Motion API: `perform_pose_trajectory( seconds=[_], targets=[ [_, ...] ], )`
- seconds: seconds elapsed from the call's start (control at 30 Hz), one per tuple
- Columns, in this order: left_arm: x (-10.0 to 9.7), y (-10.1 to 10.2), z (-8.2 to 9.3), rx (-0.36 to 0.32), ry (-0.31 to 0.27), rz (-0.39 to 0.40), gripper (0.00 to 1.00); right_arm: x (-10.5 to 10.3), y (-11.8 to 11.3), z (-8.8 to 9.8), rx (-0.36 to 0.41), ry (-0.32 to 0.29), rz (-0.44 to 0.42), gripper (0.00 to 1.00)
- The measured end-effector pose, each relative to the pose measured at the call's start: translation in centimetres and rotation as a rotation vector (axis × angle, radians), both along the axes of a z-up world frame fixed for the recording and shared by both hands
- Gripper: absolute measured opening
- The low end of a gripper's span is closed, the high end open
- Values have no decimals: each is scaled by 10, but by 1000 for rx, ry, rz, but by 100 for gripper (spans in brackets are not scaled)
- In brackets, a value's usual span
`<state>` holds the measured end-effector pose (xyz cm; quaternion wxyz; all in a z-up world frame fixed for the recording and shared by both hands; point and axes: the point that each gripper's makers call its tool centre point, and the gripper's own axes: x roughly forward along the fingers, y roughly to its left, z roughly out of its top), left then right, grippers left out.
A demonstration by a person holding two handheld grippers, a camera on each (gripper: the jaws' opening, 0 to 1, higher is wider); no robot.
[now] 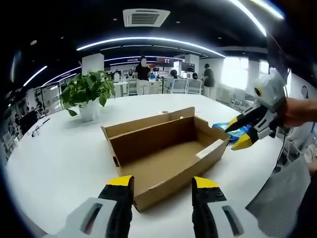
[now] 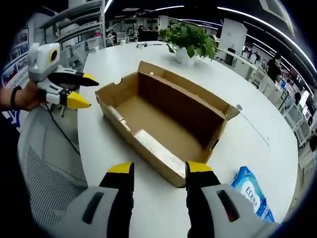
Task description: Operate the shoe box by opening the lid, removing the specified soft item, and placing it in the target area until the item is outside and the box remains undamaged.
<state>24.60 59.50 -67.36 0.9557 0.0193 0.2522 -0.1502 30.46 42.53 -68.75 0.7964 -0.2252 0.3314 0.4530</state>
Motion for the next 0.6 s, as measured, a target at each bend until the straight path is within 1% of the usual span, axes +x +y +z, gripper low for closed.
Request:
perform_pose_trajectory(
  seconds=[0.2, 0.37, 0.47, 0.53, 0.57, 0.6],
  targets=[
    [0, -3, 1, 7, -5, -16, 47, 15, 15, -1, -39, 2, 73, 39],
    [-1, -2, 1, 4, -7, -15, 47, 23, 26, -5, -65, 26, 122, 41],
    [0, -3, 1, 1, -8, -15, 47, 25, 34, -9, -85, 52, 162, 41],
    [-1, -3, 1, 3, -9, -18, 47, 24, 36, -17, -116, 93, 202, 40],
    [0, -2, 2, 4, -10, -14, 47, 30, 42, -15, -94, 89, 196, 39],
    [0, -1, 2, 2, -12, -10, 47, 31, 43, -16, -97, 88, 203, 41]
  ],
)
